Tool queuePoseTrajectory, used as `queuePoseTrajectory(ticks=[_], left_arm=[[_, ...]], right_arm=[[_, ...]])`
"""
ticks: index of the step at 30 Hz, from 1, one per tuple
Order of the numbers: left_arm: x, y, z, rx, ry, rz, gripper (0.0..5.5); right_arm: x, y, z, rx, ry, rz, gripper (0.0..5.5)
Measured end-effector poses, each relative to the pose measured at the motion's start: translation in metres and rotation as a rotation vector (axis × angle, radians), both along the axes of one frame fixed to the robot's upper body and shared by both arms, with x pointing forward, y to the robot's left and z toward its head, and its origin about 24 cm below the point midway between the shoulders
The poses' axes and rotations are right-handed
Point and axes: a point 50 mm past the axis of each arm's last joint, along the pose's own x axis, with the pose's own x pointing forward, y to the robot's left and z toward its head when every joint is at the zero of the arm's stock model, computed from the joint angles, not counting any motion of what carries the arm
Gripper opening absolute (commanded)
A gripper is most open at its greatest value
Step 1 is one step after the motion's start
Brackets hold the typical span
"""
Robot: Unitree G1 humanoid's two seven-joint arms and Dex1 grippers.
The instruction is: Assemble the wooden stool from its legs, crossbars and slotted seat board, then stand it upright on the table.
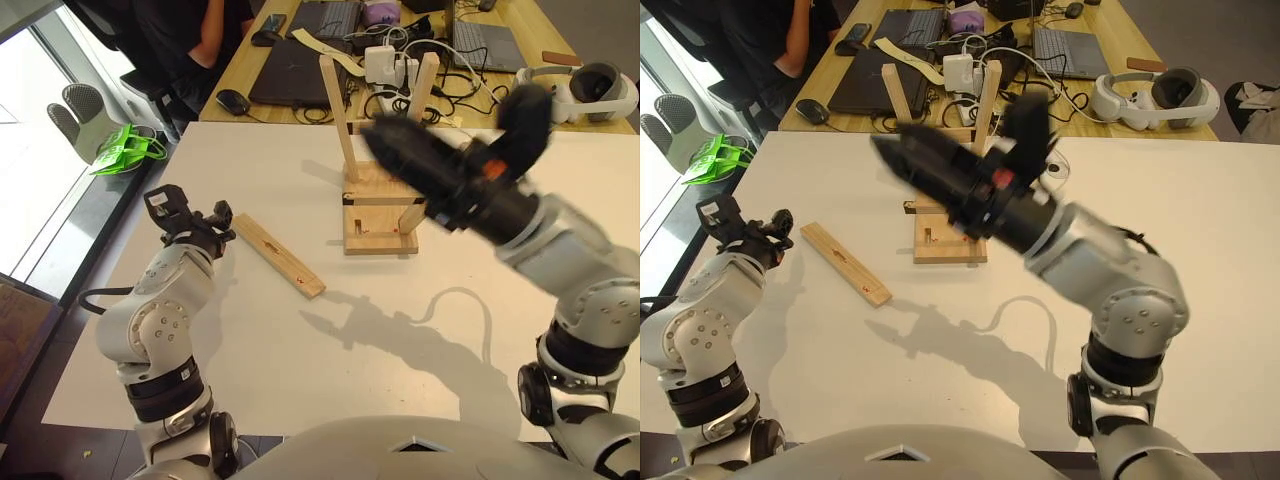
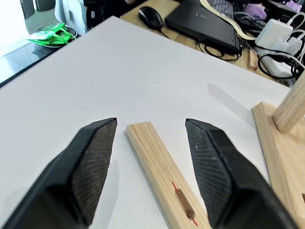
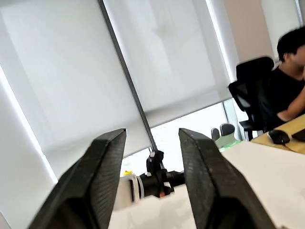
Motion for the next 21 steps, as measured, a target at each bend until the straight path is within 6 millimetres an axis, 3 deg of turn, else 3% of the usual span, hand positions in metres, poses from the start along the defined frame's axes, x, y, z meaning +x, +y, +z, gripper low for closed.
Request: queuePoseTrajectory(ticks=[3,7,14,21], left_arm=[[0.003,0.002,0.007,0.064,-0.060,0.045,2.66],[0.006,-0.005,0.011,0.117,-0.101,0.023,2.66],[0.012,-0.018,0.014,0.123,-0.140,-0.022,2.66],[0.018,-0.026,0.019,0.116,-0.165,-0.047,2.66]], right_arm=[[-0.003,0.021,-0.037,-0.133,0.078,-0.017,2.70],[0.003,0.049,-0.071,-0.227,0.119,-0.037,3.35],[0.002,0.088,-0.142,-0.505,0.182,-0.009,3.40],[0.010,0.111,-0.176,-0.709,0.123,0.019,3.40]])
